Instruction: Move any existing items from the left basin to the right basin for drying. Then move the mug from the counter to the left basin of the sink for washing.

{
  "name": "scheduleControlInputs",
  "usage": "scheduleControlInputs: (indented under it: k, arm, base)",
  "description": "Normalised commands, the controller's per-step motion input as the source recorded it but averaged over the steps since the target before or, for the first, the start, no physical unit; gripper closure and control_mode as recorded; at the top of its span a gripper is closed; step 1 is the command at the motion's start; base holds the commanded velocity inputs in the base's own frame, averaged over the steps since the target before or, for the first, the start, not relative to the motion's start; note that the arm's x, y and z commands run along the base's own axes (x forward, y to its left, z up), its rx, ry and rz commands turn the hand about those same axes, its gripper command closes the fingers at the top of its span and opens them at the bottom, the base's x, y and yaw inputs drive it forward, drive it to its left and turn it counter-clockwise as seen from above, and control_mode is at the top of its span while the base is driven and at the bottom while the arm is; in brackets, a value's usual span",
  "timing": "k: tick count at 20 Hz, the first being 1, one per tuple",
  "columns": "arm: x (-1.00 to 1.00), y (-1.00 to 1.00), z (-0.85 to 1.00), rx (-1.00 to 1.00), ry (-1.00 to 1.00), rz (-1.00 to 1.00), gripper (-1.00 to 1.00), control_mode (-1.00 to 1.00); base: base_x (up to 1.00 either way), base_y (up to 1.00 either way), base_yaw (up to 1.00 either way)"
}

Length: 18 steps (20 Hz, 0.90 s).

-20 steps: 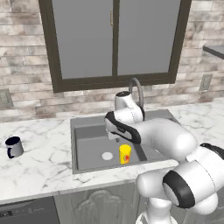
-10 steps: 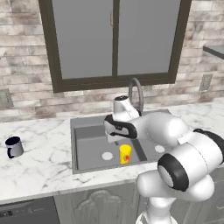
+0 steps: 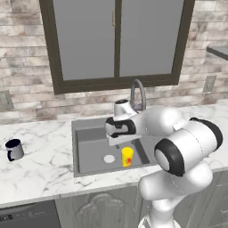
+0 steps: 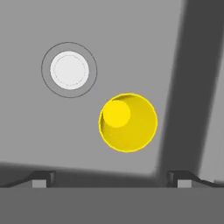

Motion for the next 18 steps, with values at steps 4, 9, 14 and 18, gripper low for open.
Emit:
scheduleControlInputs:
  k: [4,9,14,18]
  arm:
    - [0.23,0.01,-0.16,0.00,0.05,0.00,-1.00,-1.00]
    - [0.23,0.02,-0.17,0.00,0.07,0.00,-1.00,-1.00]
    - [0.20,0.02,-0.17,0.00,0.07,0.00,-1.00,-1.00]
    - [0.00,0.03,-0.15,0.00,0.03,0.00,-1.00,-1.00]
  base:
    - [0.00,0.00,0.00]
    - [0.00,0.00,0.00]
    - [0.00,0.00,0.00]
    - [0.00,0.00,0.00]
